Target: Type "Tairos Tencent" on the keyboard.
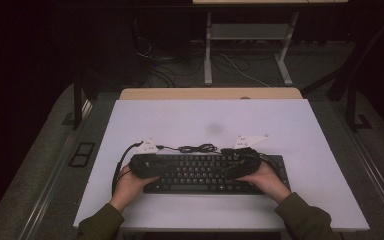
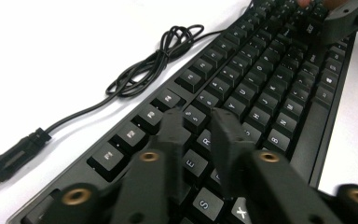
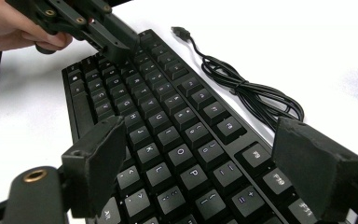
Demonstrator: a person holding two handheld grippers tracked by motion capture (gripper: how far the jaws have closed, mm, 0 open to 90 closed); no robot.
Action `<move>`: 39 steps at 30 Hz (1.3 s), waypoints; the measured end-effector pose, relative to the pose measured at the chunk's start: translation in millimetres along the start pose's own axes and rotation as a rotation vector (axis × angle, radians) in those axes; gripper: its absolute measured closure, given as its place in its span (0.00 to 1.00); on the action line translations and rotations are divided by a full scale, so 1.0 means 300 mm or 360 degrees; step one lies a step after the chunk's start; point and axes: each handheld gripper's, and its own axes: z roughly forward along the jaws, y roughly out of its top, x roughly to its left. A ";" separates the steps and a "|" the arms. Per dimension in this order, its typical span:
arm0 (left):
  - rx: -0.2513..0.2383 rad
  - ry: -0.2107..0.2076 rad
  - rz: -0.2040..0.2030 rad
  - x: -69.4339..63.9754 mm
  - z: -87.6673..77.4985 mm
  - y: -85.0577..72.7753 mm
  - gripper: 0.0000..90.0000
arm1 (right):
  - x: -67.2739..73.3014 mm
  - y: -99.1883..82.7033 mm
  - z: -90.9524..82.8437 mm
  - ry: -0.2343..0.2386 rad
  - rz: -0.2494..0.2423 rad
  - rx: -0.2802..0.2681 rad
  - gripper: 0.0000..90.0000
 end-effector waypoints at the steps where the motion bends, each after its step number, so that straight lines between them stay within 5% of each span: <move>1: 0.0007 -0.0001 0.0006 0.000 0.002 -0.001 0.91 | 0.000 0.000 0.000 0.0000 0.0000 0.0001 0.19; 5: 0.0024 -0.0004 0.0005 -0.002 0.008 -0.001 0.99 | 0.002 0.001 0.000 -0.0001 0.0001 0.0004 0.19; 21: 0.0115 0.0012 0.0054 0.001 0.032 -0.012 0.99 | 0.004 0.001 0.000 -0.0007 0.0006 0.0012 0.19; 39: 0.0074 0.0001 0.0024 -0.007 0.021 -0.003 0.99 | 0.002 0.003 -0.003 -0.0010 0.0008 0.0000 0.19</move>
